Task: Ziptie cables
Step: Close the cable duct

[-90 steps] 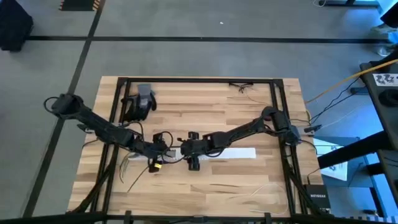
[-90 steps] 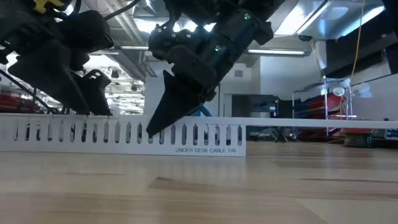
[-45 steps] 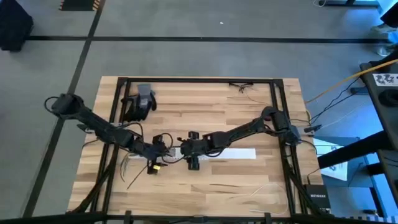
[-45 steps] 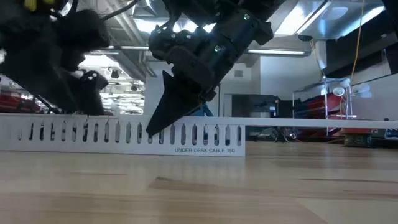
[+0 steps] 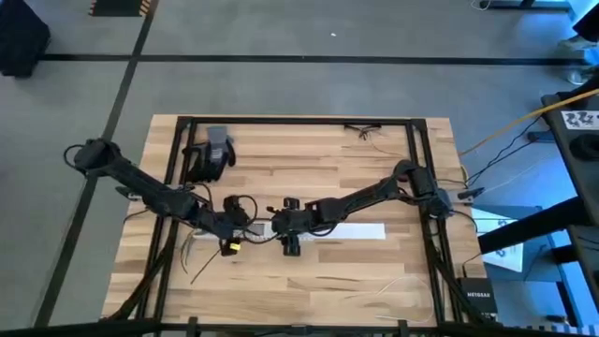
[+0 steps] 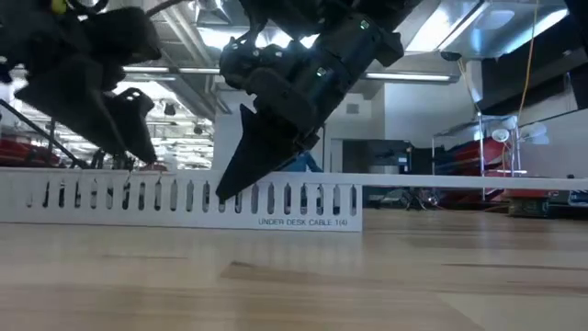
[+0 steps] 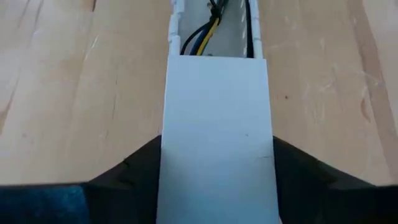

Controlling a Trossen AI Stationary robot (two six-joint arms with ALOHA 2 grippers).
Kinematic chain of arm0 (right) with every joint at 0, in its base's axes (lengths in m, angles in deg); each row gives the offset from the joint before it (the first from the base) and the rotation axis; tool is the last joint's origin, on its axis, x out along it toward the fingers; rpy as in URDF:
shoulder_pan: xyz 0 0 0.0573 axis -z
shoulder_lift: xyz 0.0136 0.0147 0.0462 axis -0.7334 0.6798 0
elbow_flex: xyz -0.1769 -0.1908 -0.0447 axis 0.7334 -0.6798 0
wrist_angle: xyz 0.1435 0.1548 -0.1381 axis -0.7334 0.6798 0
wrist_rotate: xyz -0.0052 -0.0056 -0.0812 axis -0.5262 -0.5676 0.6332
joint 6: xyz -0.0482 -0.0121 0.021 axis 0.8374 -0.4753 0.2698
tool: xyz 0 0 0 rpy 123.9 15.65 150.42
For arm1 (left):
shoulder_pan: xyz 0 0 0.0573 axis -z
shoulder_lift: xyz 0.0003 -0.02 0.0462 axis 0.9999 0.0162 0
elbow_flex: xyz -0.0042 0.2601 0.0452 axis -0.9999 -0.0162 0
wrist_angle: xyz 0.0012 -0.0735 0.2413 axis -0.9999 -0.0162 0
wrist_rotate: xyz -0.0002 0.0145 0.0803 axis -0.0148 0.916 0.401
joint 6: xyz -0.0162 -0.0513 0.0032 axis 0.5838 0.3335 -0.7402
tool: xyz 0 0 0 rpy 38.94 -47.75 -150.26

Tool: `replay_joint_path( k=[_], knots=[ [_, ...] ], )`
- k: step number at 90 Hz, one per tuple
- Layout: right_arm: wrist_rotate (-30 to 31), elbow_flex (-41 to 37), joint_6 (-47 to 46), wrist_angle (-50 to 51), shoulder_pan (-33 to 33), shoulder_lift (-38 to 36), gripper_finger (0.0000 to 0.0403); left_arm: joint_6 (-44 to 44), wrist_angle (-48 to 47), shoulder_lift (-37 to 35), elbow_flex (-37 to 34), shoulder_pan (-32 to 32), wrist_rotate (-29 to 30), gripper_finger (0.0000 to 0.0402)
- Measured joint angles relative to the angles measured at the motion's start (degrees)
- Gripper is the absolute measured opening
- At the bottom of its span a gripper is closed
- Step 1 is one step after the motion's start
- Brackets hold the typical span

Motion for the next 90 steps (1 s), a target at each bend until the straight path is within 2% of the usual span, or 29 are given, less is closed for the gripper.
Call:
replay_joint_path(
  k=[29, 52, 90],
  knots=[
    [-0.01, -0.02, 0.22, -0.01, 0.01, 0.0, 0.0229, 2.36, 13.71, 0.46, -7.23, 0.18, -3.32, 0.0306],
    [-0.04, -0.05, 0.42, -0.8, 0.02, 0.0, 0.0229, 3.42, 21.79, 2.17, -11.26, 0.24, -3.12, 0.0294],
    [-0.87, -0.17, 0.33, -1.86, 0.04, 0.0, 0.0229, 1.11, 28.92, 9.42, -11.72, -0.85, -2.63, 0.0198]
  ],
)
